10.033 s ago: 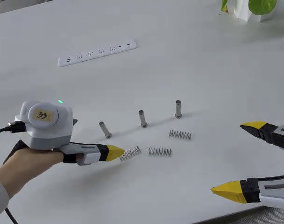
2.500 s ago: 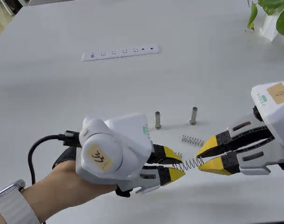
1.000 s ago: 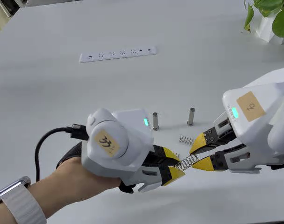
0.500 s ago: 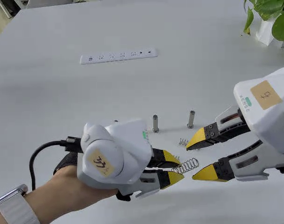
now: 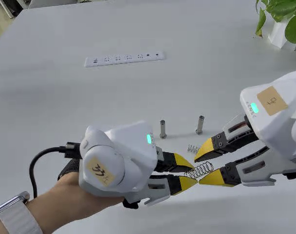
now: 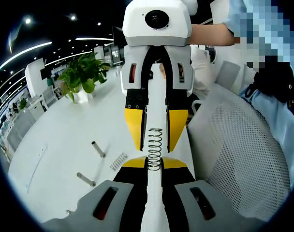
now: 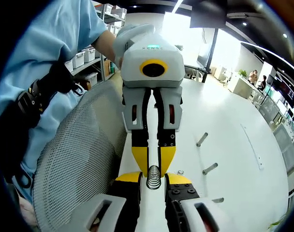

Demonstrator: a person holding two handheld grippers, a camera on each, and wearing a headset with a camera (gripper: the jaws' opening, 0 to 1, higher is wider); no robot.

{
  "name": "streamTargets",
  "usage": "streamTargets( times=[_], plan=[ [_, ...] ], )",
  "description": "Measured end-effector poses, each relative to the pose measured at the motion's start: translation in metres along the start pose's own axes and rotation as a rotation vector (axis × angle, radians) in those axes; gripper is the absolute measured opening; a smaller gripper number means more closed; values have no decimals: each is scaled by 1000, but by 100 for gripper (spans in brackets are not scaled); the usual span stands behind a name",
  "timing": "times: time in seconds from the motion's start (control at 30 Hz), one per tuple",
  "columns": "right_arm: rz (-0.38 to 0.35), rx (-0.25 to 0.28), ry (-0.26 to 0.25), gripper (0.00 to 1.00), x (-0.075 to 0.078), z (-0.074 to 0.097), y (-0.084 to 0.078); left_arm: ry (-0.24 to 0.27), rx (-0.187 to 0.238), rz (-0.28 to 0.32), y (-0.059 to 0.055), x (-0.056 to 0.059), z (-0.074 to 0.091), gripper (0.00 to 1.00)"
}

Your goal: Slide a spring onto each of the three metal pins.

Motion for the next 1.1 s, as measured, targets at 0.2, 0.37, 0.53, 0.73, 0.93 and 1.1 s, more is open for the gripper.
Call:
streamTargets(
  times=[0.2, 0.37, 0.53, 0.73, 0.93, 1.1],
  plan=[
    [2, -5, 12, 13, -3, -3, 0, -1, 8, 0, 2, 0, -1, 6],
    [3, -7, 15, 11, -4, -3, 1, -5, 15, -1, 3, 1, -1, 6],
    [8, -13, 15, 9, -4, -2, 0, -8, 18, -2, 4, 2, -2, 6],
    [4, -16, 17, 8, -5, -2, 0, -4, 21, -2, 4, 2, -2, 6],
    [12, -27, 12, 8, -4, -3, -2, -3, 25, 8, 3, 3, -3, 6],
    [2, -29, 15, 7, -4, -4, -1, 1, 28, 4, 2, 3, -4, 6]
  ],
)
Point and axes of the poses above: the centre of the closed fingertips' face, and the gripper's own axes: z roughly backward along the fingers, x roughly to its right, y roughly out of its top, the point moved 3 cm from there along z, roughly backward along the fingers, and after that the axes turned 6 degrees about -z, right-handed, at the moved point
